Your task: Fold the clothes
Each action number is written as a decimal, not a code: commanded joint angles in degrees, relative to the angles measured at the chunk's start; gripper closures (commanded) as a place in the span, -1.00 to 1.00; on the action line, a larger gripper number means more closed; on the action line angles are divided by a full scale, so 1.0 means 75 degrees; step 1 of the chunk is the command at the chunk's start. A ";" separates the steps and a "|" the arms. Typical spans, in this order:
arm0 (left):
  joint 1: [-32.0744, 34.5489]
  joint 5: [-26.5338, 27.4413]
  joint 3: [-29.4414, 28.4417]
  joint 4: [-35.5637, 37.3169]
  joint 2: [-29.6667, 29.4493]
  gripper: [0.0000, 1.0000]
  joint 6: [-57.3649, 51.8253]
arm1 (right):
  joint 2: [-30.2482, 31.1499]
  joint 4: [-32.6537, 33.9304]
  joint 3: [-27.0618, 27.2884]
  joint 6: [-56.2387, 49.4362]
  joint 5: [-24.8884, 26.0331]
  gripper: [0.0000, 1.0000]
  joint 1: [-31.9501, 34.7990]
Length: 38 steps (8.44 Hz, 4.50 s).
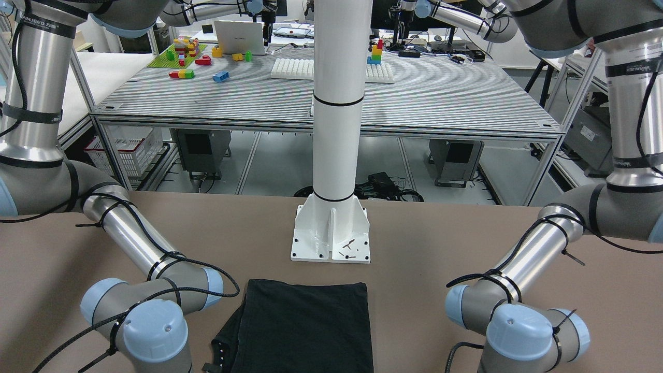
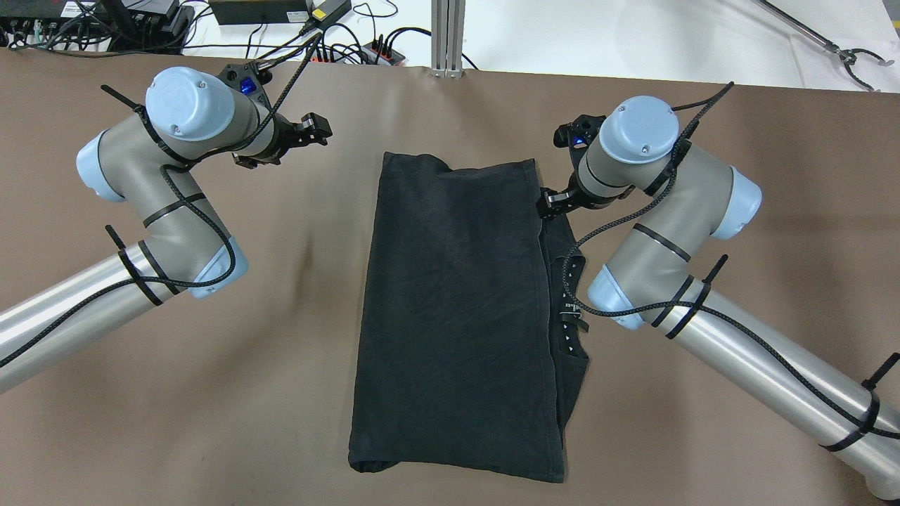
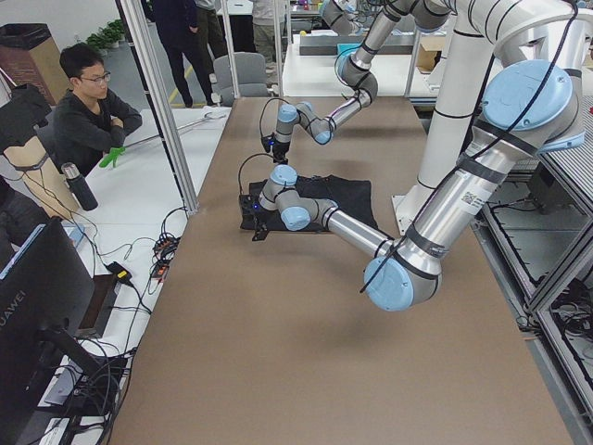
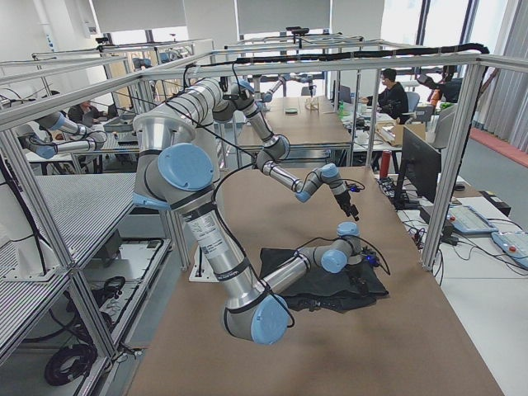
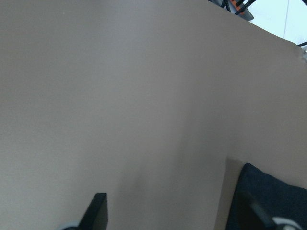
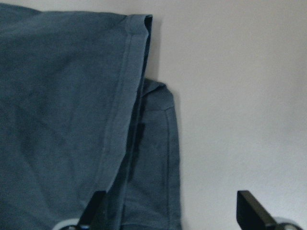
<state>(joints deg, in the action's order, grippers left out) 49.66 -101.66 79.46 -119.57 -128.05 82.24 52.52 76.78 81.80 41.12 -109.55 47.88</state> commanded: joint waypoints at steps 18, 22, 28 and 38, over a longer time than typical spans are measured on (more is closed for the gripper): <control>-0.0199 0.0125 0.0480 0.0016 0.0023 -0.89 0.0424 | 0.3298 0.0169 0.4421 1.1122 0.4118 -0.83 -0.5423; -0.0457 0.0430 0.0772 0.0040 0.0105 -0.89 0.0647 | 0.3309 0.0180 0.4386 1.1216 0.4118 -0.49 -0.5446; -0.0469 0.0629 0.0785 0.0040 0.0164 -0.89 0.0753 | 0.3263 0.0169 0.4175 1.1345 0.4130 0.11 -0.5434; -0.0667 0.0618 0.1111 0.0145 0.0175 -0.89 0.1614 | 0.3204 0.0649 0.5218 1.1880 0.4118 1.00 -0.5294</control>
<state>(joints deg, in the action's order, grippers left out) 45.65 -96.86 86.12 -119.09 -126.79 88.99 76.65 80.95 120.23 127.10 -78.65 8.17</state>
